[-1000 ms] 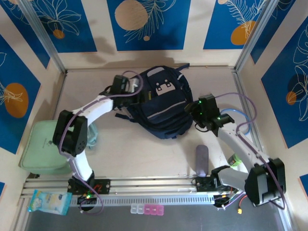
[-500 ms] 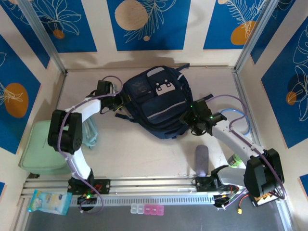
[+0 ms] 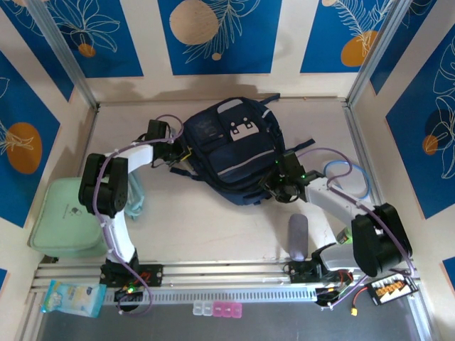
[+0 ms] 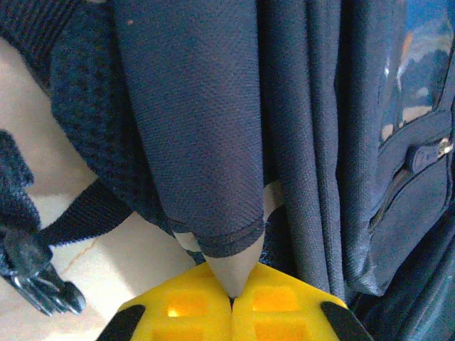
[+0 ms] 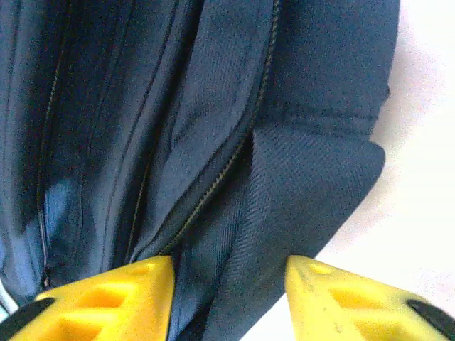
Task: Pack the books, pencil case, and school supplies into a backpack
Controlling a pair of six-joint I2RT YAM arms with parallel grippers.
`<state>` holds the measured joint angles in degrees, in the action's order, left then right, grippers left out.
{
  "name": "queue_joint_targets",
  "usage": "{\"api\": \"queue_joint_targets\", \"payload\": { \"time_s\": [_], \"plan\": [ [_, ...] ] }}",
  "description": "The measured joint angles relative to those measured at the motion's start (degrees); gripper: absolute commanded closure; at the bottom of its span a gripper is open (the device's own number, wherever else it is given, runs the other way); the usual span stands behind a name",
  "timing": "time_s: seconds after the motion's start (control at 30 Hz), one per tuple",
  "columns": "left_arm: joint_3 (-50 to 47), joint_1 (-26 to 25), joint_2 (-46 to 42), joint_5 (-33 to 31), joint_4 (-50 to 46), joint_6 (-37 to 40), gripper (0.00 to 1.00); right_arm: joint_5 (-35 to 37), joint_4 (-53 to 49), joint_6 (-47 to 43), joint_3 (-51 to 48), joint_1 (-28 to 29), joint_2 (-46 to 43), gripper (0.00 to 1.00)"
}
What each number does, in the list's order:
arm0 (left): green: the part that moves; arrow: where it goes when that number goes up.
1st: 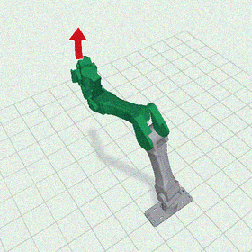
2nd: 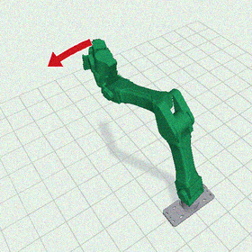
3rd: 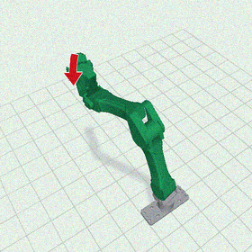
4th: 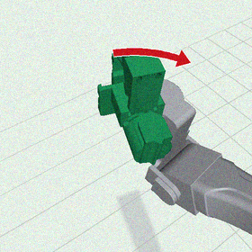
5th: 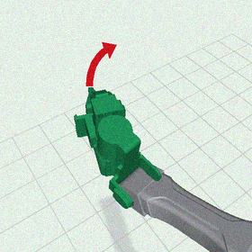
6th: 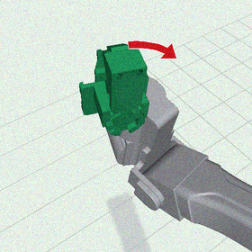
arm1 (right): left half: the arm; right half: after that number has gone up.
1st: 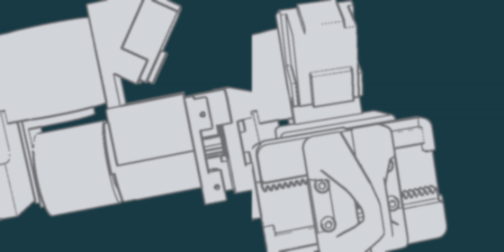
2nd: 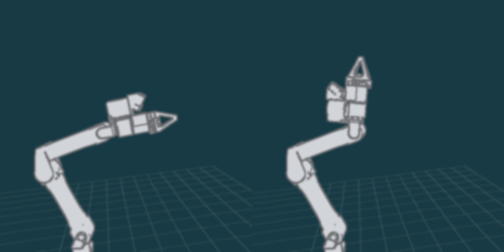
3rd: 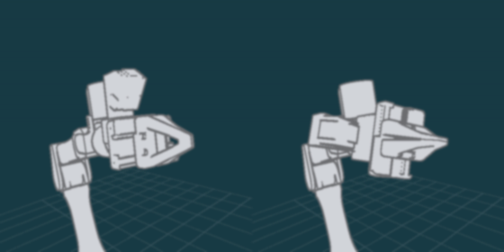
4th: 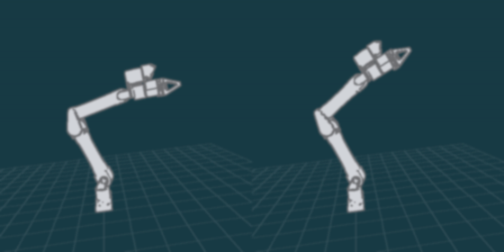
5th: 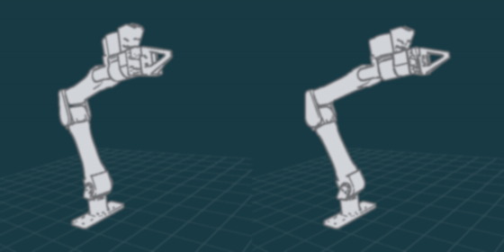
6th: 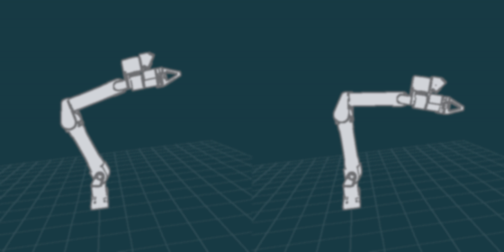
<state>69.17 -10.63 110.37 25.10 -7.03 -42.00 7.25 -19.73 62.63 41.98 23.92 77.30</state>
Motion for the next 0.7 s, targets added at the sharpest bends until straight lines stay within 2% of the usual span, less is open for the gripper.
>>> {"api": "queue_joint_targets", "payload": {
  "time_s": [0.23,0.5,0.6,0.7],
  "plan": [
    [-2.45,0.0,-3.15,0.46,1.31,-0.94,1.0,-1.51,5.33,-2.91,3.26,-5.01,7.32,0.61],
    [-12.41,0.0,-15.02,1.36,3.89,-5.99,1.0,-2.99,9.92,-13.55,18.69,-10.64,22.97,0.61],
    [-15.82,-0.26,-17.9,1.42,4.81,-8.74,1.0,-2.78,9.79,-17.44,24.61,-11.5,27.43,0.58],
    [-18.1,-1.33,-20.0,0.31,4.98,-11.8,1.0,-1.16,7.61,-20.68,27.61,-11.63,27.74,0.51]
  ]
}}
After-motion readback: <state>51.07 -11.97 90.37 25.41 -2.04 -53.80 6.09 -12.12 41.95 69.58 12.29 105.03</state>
